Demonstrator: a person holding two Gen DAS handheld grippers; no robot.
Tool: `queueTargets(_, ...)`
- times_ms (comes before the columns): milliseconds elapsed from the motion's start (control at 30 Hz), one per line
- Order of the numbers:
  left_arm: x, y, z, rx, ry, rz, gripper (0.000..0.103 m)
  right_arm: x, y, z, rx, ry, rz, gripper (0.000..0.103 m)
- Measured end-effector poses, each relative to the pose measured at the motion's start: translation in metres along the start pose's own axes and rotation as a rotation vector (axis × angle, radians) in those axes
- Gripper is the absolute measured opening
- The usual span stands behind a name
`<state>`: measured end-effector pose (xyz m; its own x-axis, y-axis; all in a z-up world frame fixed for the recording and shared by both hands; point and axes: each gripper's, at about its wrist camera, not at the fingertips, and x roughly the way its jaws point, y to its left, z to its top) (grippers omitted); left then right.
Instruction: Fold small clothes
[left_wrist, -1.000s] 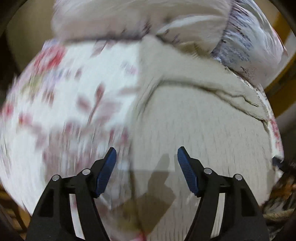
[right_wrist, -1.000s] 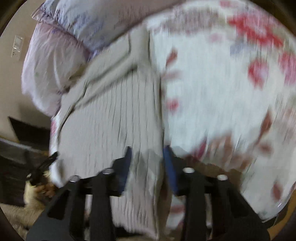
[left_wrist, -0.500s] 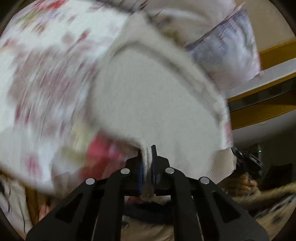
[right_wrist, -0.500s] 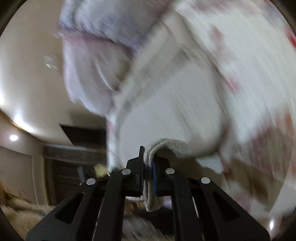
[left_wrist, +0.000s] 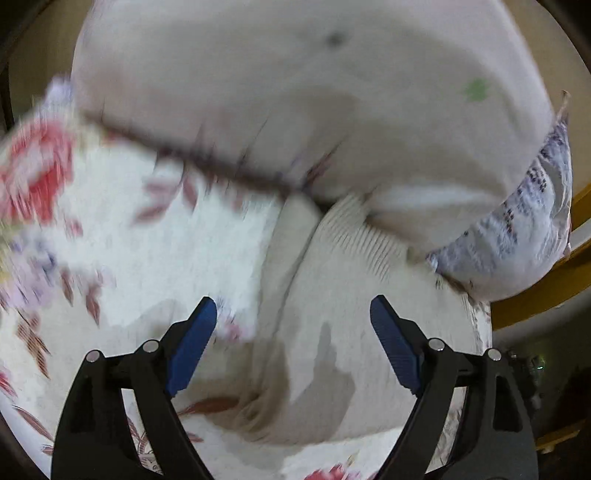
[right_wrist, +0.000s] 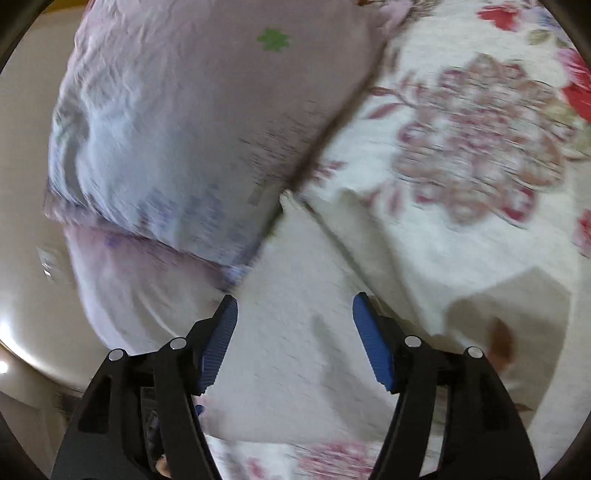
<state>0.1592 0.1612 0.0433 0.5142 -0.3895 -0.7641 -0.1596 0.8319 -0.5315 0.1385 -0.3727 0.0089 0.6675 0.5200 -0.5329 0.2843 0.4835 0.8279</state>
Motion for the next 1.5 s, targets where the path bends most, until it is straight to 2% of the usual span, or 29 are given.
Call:
queueTargets(100, 0.022, 0.020, -0.011, -0.092, 0.064, -0.078, 0.072, -0.005, -0.014, -0.003, 0.050, 0.006, 0.027, 0.067)
queueTargets(200, 0.032, 0.019, -0.018, -0.107, 0.042, -0.125, 0.059, -0.003, -0.010, -0.002, 0.034, 0.014, 0.032, 0.067)
queueTargets(233, 0.039, 0.017, -0.020, -0.124, 0.060, -0.140, 0.046, -0.002, -0.011, -0.001, 0.027, 0.020, 0.033, 0.067)
queueTargets(267, 0.041, 0.012, -0.018, -0.137, 0.031, -0.130, 0.024, 0.002, -0.008, -0.001, 0.017, 0.030, 0.034, 0.067)
queueTargets(300, 0.049, 0.011, -0.018, -0.173, 0.072, -0.174, 0.016, 0.003, -0.007, -0.001, 0.008, 0.038, 0.034, 0.067)
queueTargets(367, 0.046, 0.004, -0.021, -0.208, 0.053, -0.212, 0.015, 0.001, -0.008, 0.000, 0.005, 0.044, 0.037, 0.067)
queueTargets(400, 0.039, -0.012, -0.022, -0.193, 0.040, -0.265, 0.015, -0.003, -0.010, 0.002, 0.004, 0.040, 0.038, 0.067)
queueTargets(467, 0.028, -0.059, -0.024, -0.124, 0.024, -0.369, 0.014, -0.016, -0.014, 0.009, -0.013, 0.023, 0.030, 0.067)
queueTargets(567, 0.031, -0.147, -0.033, 0.010, 0.055, -0.528, 0.014, -0.036, -0.012, 0.023, -0.060, -0.022, 0.011, 0.067)
queueTargets(633, 0.053, -0.208, -0.047, 0.088, 0.107, -0.609, 0.016, -0.045, -0.013, 0.033, -0.068, -0.037, 0.008, 0.067)
queueTargets(667, 0.074, -0.249, -0.059, 0.158, 0.151, -0.609, 0.020, -0.047, -0.014, 0.039, -0.069, -0.041, 0.010, 0.067)
queueTargets(733, 0.112, -0.299, -0.082, 0.244, 0.263, -0.588, 0.024, -0.046, -0.016, 0.048, -0.080, -0.025, 0.007, 0.067)
queueTargets(767, 0.133, -0.321, -0.094, 0.263, 0.347, -0.602, 0.018, -0.042, -0.016, 0.054, -0.085, 0.005, 0.007, 0.069)
queueTargets(833, 0.141, -0.328, -0.103, 0.223, 0.406, -0.661, 0.018, -0.034, -0.016, 0.059, -0.088, 0.055, 0.002, 0.079)
queueTargets(867, 0.133, -0.322, -0.101, 0.215, 0.367, -0.669, 0.026, -0.028, -0.016, 0.061, -0.094, 0.089, 0.003, 0.081)
queueTargets(900, 0.122, -0.311, -0.095, 0.210, 0.315, -0.653, 0.037, -0.022, -0.015, 0.061, -0.101, 0.117, 0.007, 0.081)
queueTargets(933, 0.113, -0.297, -0.088, 0.193, 0.263, -0.624, 0.062, -0.016, -0.014, 0.060, -0.106, 0.146, 0.009, 0.084)
queueTargets(967, 0.102, -0.277, -0.077, 0.163, 0.193, -0.570, 0.076, -0.008, -0.015, 0.060, -0.106, 0.187, 0.003, 0.085)
queueTargets(1000, 0.096, -0.261, -0.071, 0.150, 0.149, -0.522, 0.078, -0.001, -0.015, 0.059, -0.107, 0.216, 0.000, 0.085)
queueTargets(1033, 0.090, -0.242, -0.064, 0.141, 0.099, -0.430, 0.080, 0.007, -0.014, 0.058, -0.110, 0.248, -0.001, 0.085)
queueTargets(1100, 0.094, -0.225, -0.058, 0.124, 0.092, -0.308, 0.080, 0.026, -0.011, 0.052, -0.136, 0.315, -0.030, 0.085)
queueTargets(1200, 0.113, -0.209, -0.068, 0.156, 0.150, -0.211, 0.081, 0.047, -0.007, 0.044, -0.183, 0.374, -0.086, 0.085)
queueTargets(1300, 0.137, -0.223, -0.087, 0.231, 0.227, -0.167, 0.084, 0.052, 0.002, 0.037, -0.240, 0.349, -0.088, 0.087)
queueTargets(1333, 0.143, -0.227, -0.091, 0.244, 0.225, -0.162, 0.087, 0.053, 0.003, 0.035, -0.254, 0.344, -0.097, 0.073)
queueTargets(1367, 0.149, -0.231, -0.093, 0.246, 0.216, -0.163, 0.089, 0.055, 0.002, 0.032, -0.267, 0.352, -0.118, 0.049)
queueTargets(1400, 0.155, -0.234, -0.092, 0.228, 0.213, -0.174, 0.089, 0.056, 0.002, 0.031, -0.258, 0.353, -0.110, 0.044)
queueTargets(1433, 0.160, -0.236, -0.092, 0.199, 0.223, -0.199, 0.085, 0.053, 0.000, 0.029, -0.231, 0.349, -0.071, 0.038)
queueTargets(1467, 0.166, -0.234, -0.093, 0.167, 0.230, -0.238, 0.076, 0.051, 0.003, 0.027, -0.229, 0.341, -0.054, 0.036)
queueTargets(1500, 0.167, -0.235, -0.093, 0.163, 0.234, -0.244, 0.072, 0.047, 0.007, 0.023, -0.240, 0.329, -0.027, 0.035)
